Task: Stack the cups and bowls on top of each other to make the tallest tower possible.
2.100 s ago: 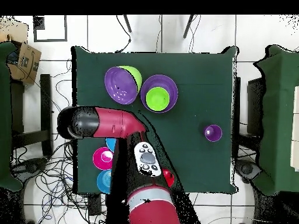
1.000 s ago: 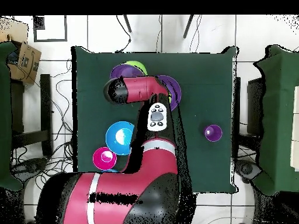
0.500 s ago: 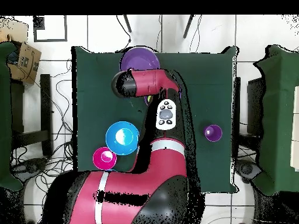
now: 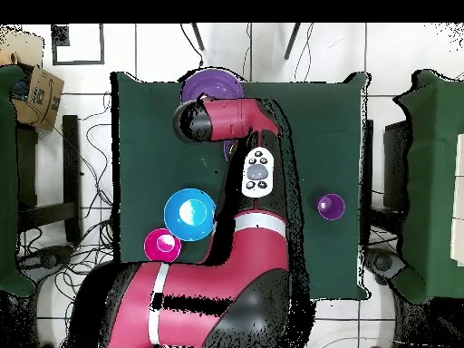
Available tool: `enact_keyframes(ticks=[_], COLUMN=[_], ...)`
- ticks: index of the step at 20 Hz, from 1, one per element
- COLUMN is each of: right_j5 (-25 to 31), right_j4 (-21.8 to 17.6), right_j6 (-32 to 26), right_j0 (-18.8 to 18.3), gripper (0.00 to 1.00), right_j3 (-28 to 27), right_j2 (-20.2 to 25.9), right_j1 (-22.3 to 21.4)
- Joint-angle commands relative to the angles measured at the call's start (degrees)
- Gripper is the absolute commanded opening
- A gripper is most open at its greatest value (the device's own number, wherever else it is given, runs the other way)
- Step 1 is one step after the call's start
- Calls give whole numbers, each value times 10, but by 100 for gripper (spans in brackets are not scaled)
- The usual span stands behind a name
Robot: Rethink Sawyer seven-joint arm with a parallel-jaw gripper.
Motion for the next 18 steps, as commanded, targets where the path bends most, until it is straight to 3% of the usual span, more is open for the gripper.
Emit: enact_keyframes(ticks=[1,14,18], right_j5=[46,61,57], right_j4=[-37,-24,-19], right_j6=[-68,-54,-37], right_j0=[9,19,29], gripper=[100,100,100], right_j3=[-27,-51,-94], right_j2=[32,32,31], right_j1=[29,42,74])
